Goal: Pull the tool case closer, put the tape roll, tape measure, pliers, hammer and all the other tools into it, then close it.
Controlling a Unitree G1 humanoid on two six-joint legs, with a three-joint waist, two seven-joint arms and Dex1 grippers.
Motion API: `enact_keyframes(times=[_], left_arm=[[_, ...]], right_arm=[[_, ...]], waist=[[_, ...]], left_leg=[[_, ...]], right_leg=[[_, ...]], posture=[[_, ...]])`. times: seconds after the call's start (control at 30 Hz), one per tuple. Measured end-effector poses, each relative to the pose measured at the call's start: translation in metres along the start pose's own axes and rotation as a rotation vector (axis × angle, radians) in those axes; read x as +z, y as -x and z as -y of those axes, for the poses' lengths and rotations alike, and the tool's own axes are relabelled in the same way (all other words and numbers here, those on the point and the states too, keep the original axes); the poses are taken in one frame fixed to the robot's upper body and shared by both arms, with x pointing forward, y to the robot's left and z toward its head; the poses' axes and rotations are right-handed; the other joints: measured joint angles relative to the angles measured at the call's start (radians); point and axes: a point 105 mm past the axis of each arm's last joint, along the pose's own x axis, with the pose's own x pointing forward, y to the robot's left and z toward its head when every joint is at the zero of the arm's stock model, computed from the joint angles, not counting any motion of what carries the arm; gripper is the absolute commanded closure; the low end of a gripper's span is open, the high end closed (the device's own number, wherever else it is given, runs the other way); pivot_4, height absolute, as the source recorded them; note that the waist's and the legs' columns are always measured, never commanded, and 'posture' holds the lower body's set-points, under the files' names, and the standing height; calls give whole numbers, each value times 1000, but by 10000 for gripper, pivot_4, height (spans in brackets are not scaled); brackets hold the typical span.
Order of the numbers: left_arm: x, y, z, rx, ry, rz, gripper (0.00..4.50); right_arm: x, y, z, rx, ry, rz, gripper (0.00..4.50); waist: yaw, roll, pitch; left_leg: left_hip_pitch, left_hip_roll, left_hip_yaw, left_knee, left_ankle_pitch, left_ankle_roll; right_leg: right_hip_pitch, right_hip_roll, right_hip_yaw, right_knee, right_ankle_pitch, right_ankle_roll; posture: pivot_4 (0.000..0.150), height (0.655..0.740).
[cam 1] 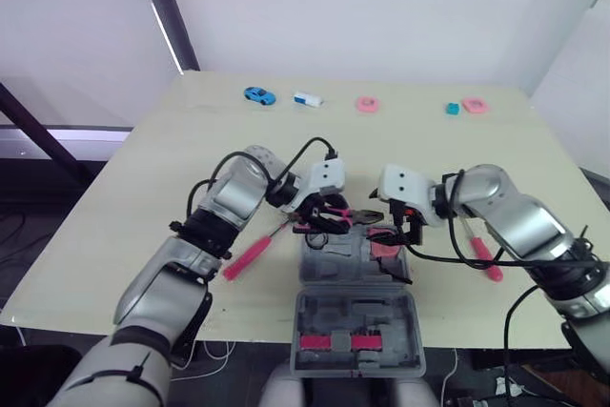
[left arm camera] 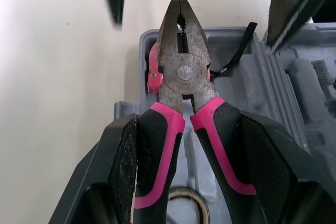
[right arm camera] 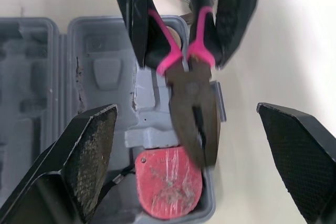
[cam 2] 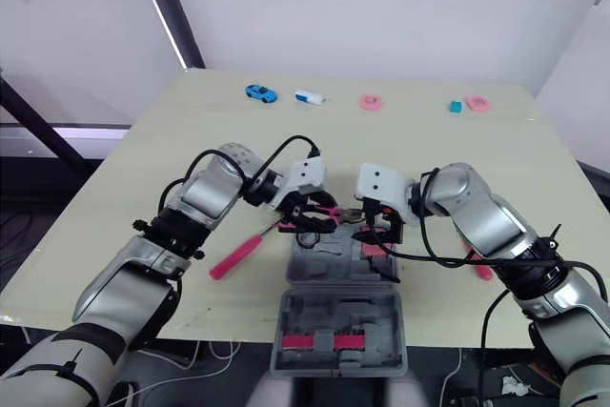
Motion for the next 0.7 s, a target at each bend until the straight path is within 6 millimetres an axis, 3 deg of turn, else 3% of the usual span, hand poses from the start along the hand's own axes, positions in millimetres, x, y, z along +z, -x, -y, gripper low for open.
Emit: enact_keyframes(times=[0.5,0.53,0.57,0.63,0.67,0.7], left_arm=[[1,-1,1,-17,-3,-6,20734],[1,-2,1,-17,-3,-4,20734],[1,-2,1,-18,-2,-3,20734],[1,-3,1,-18,1,-1,20734],[1,-4,1,-18,2,2,20734],[2,-4,1,-18,3,5,20734]], right_arm=[[2,-12,2,-3,9,-2,0],[1,-12,2,-8,15,-7,5132],[0,-12,3,-11,17,-11,5573],[0,-12,4,-16,27,-17,11649],[-1,-12,4,-18,31,-21,16746],[-1,-12,4,-18,32,-22,18077]], waist=[[-1,0,0],[-1,0,0],[-1,0,0],[-1,0,0],[-1,0,0],[-1,0,0]], left_leg=[[-1,0,0,8,0,0],[-1,0,0,8,0,0],[-1,0,0,8,0,0],[-1,0,0,9,0,0],[-1,0,0,9,0,0],[-1,0,0,9,0,0]], right_leg=[[-1,0,1,7,0,0],[-1,0,1,7,0,0],[-1,0,1,7,0,0],[-1,0,1,7,0,0],[-1,0,1,7,0,0],[-1,0,1,7,0,0]], posture=[[1500,7395],[1500,7395],[1500,7395],[1500,7395],[1500,7395],[1500,7395]])
